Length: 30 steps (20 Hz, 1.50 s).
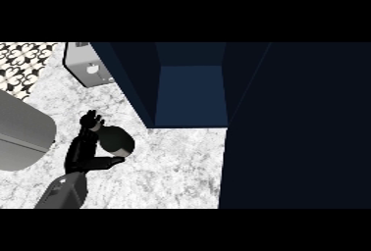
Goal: Pick up the wine, place it into the cabinet and close the cabinet
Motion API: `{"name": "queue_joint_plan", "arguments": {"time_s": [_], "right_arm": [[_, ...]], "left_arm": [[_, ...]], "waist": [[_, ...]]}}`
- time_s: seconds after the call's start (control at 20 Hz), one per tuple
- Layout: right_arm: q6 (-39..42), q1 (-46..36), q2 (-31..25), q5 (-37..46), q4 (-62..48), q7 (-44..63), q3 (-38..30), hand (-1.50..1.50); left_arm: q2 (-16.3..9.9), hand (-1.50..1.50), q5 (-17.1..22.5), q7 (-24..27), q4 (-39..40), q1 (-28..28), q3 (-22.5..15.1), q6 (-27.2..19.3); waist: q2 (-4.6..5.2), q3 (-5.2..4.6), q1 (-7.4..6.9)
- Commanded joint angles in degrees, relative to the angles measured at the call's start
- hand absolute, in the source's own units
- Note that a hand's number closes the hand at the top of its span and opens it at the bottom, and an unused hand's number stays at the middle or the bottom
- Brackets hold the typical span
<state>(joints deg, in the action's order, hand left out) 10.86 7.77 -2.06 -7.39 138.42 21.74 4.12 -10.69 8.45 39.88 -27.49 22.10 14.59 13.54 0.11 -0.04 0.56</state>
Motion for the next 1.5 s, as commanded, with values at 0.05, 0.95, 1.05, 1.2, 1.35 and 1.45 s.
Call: {"name": "queue_joint_plan", "arguments": {"time_s": [0.05,0.95,1.05,1.2,1.35,1.45], "right_arm": [[-1.7,-5.7,-1.4,-2.4,1.6,5.6,-2.7,-1.5],[-0.5,-2.4,0.5,0.8,0.3,1.2,0.5,-1.5],[1.9,-0.3,-0.5,-1.8,-1.0,-1.6,-1.6,-1.5],[-0.1,-2.4,0.5,1.5,-2.0,-0.3,0.0,-1.5],[2.5,-0.6,-2.2,-4.5,-0.2,0.3,-4.4,-1.5],[2.3,-1.5,-1.1,-2.0,-3.4,-2.5,-3.8,-1.5]], "left_arm": [[0.1,-1.5,0.1,5.1,7.9,2.1,1.0,1.7],[0.8,1.5,0.6,11.0,17.4,6.8,2.4,8.2],[1.3,1.5,-0.6,12.1,18.0,6.7,1.5,7.8],[0.4,1.5,-0.7,11.8,18.2,6.1,1.2,9.2],[-1.8,1.5,-1.7,13.0,18.5,5.5,0.7,9.7],[1.7,1.5,-2.1,15.3,17.0,2.8,-0.2,8.4]], "waist": [[0.07,-0.03,-0.02],[0.24,-0.08,0.61],[0.34,-0.09,0.94],[0.32,-0.09,0.66],[0.45,-0.11,1.13],[0.15,-0.03,0.27]]}}
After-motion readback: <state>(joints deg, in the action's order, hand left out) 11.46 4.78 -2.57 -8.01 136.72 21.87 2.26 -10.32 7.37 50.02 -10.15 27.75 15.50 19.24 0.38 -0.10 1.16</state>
